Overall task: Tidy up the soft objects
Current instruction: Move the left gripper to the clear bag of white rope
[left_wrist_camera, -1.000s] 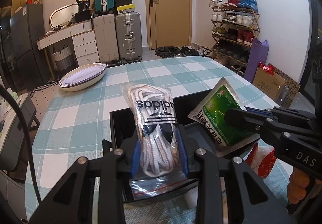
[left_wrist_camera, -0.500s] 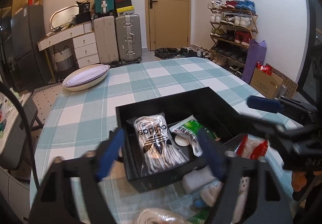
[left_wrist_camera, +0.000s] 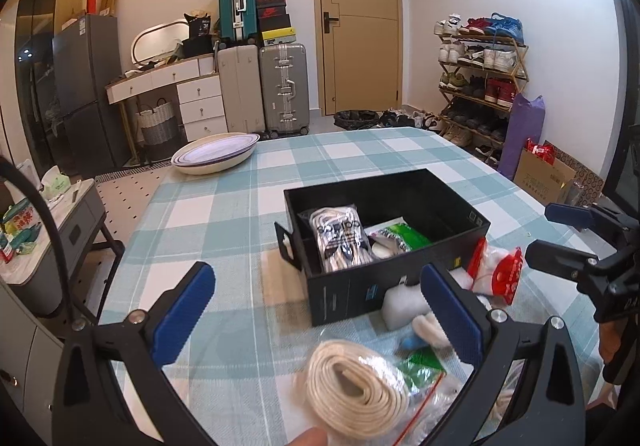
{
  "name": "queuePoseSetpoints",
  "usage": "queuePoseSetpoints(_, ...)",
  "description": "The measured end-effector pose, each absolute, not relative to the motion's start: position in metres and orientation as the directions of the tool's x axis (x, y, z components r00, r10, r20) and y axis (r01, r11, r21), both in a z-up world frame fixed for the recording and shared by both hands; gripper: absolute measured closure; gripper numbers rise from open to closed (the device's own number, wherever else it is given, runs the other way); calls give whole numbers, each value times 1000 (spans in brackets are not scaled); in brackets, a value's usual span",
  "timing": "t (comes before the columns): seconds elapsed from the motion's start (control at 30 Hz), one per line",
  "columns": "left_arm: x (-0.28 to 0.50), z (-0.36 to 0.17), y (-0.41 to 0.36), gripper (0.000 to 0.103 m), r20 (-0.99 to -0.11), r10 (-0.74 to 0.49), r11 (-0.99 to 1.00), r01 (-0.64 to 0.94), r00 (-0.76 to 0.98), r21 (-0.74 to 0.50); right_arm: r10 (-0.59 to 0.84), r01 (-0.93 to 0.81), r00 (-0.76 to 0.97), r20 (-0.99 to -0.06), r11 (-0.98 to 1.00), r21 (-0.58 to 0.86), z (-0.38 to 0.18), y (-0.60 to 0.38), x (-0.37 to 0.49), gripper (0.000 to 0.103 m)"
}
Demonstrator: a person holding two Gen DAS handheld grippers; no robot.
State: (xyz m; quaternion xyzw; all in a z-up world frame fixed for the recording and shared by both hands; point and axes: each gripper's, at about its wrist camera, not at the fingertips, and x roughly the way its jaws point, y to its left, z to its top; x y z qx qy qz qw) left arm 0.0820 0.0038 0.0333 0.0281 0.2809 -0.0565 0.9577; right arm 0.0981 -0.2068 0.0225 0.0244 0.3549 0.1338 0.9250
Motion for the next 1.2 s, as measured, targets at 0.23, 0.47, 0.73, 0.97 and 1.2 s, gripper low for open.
queuePoseSetpoints(0.23, 71, 24, 2, 0, -568, -85, 992, 121, 819, 26, 278, -242, 698, -660, 959, 148, 24, -213, 90, 1)
queuePoseSetpoints(0.47, 62, 17, 4, 0, -586, -80, 993, 117, 806, 26, 279, -240, 694, -664, 959, 152, 23, -214, 87, 1)
queuePoseSetpoints(0.73, 55, 6, 3, 0, -614, -88, 991, 132, 785, 28, 277, -244, 680, -679, 959, 147, 19, -211, 88, 1)
queuePoseSetpoints(0.97, 53, -2, -9, 0, -646, -101, 983, 177, 756, 53, 269, -236, 661, -700, 961, 146, 13, -212, 91, 1)
queuePoseSetpoints(1.2, 52, -4, -13, 0, -674, -137, 979, 205, 726, 21, 265, -231, 655, -708, 962, 146, 10, -212, 92, 1)
